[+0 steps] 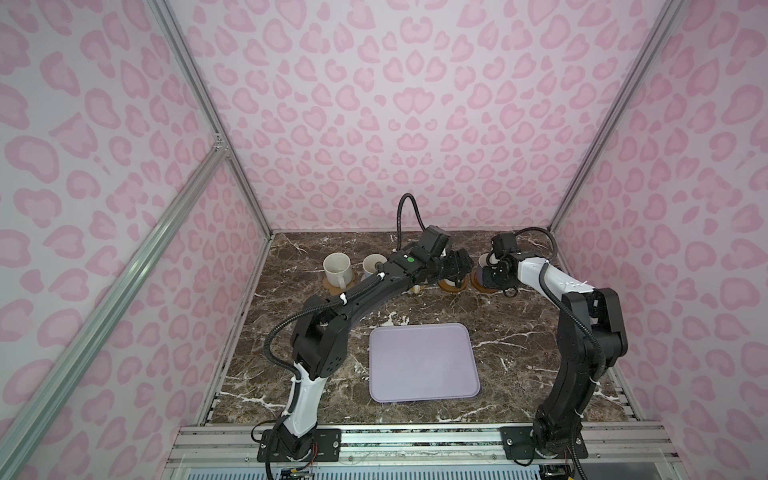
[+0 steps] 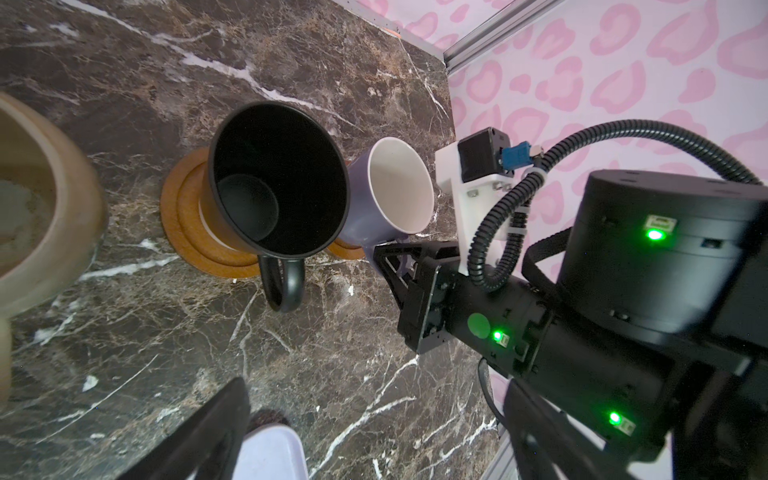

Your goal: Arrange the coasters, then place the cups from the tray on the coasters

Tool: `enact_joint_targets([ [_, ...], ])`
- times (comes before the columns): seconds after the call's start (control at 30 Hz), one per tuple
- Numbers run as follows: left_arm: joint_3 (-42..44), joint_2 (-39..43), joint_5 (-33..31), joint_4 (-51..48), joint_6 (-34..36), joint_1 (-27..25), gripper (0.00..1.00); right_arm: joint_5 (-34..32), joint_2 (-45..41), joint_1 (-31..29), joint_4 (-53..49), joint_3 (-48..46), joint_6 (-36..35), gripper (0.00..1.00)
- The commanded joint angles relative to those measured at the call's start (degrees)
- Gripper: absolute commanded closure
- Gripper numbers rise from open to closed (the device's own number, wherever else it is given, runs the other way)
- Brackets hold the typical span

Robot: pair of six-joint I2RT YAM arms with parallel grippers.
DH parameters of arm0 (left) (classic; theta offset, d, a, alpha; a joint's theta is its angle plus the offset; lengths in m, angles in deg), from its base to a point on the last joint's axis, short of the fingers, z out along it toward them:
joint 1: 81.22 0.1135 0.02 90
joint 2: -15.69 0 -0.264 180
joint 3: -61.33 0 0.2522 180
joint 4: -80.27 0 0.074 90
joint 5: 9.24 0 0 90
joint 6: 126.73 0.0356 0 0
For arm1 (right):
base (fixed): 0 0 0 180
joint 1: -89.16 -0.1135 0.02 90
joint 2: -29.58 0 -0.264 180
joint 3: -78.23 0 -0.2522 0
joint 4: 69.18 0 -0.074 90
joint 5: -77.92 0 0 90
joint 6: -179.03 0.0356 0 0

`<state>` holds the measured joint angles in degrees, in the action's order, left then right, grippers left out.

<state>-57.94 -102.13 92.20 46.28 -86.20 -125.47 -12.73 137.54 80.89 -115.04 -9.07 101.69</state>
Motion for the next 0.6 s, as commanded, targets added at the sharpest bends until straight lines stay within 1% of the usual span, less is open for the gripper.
enact_joint_targets([
  [0.0, 0.47, 0.9, -0.41, 0.58, 0.23, 0.02, 0.03, -0.78, 0.42, -0.08, 1.93, -0.61, -0.01, 1.0],
  [0.3, 1.89, 2.02, -0.63, 1.36, 0.08, 0.0, 0.03, -1.46, 1.02, -0.08, 0.72, -0.84, -0.01, 1.0],
  [0.5, 2.31, 2.46, -0.81, 1.55, 0.11, -0.04, 0.03, -0.85, 0.59, -0.12, 0.61, -1.68, -0.2, 0.92],
  [0.57, 2.32, 2.51, -0.84, 1.6, 0.04, -0.03, 0.03, -0.94, 0.58, -0.09, 0.25, -1.55, -0.37, 0.88],
])
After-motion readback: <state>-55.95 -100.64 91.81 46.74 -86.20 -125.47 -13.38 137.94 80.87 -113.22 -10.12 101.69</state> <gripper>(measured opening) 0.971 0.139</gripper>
